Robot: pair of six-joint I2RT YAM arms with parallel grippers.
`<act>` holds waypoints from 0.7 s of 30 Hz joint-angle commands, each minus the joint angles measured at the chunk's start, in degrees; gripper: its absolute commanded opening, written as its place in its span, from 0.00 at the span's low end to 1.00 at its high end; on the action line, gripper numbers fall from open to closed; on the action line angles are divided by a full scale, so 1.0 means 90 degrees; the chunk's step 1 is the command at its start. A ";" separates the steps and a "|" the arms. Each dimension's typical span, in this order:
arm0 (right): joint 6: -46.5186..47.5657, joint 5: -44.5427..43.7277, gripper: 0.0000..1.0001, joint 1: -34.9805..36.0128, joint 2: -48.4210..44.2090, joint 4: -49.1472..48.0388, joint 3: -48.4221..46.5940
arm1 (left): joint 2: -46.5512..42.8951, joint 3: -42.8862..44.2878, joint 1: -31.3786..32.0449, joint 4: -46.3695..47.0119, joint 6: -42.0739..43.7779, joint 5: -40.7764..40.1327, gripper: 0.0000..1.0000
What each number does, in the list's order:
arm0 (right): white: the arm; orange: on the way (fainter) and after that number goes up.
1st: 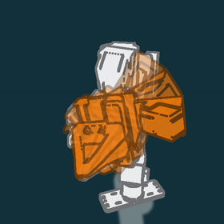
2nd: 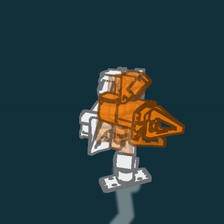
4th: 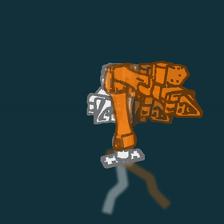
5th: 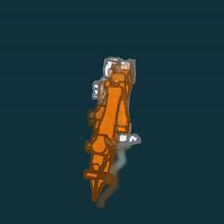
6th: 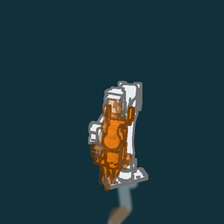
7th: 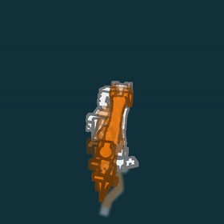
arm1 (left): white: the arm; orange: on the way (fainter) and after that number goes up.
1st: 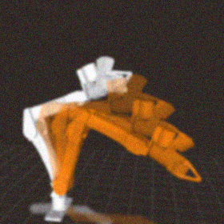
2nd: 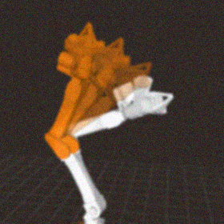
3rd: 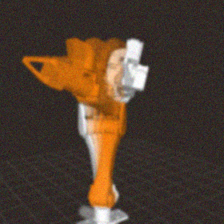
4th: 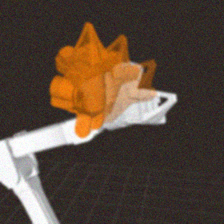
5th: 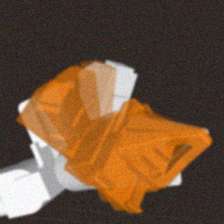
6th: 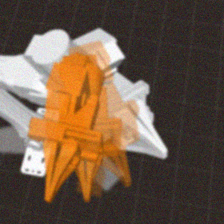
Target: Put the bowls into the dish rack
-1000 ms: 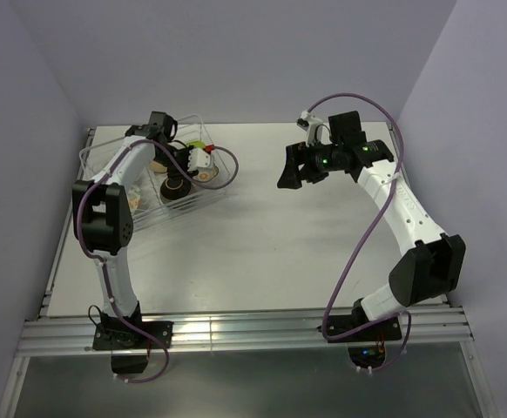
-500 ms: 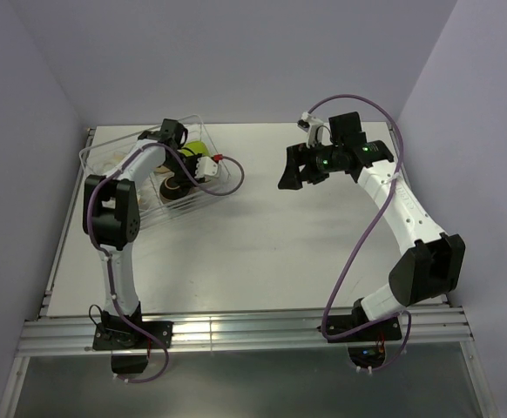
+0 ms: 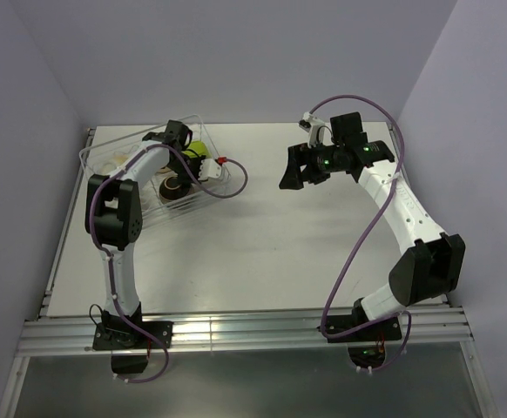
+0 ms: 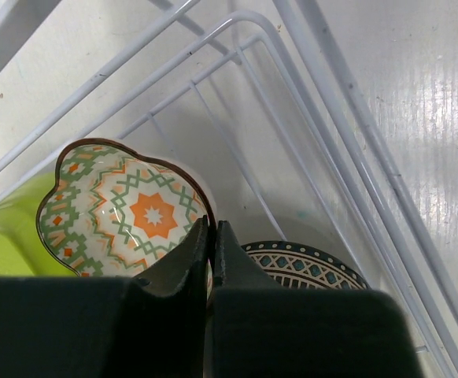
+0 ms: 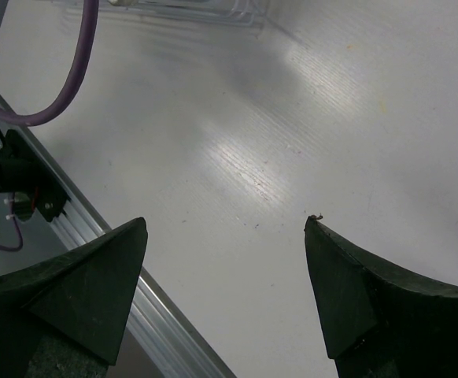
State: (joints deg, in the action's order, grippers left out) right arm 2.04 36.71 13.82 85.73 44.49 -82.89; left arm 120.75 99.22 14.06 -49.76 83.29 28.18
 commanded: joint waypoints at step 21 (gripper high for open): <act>-0.0012 0.0306 0.85 -0.0052 -0.0024 -0.0022 0.0011 | 0.0313 0.1563 -0.0410 -0.1336 -0.1490 0.2151 0.00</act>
State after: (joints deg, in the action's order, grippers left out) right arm 2.00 38.04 13.82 85.73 44.51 -82.89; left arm 123.37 109.47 11.70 -58.54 72.51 39.09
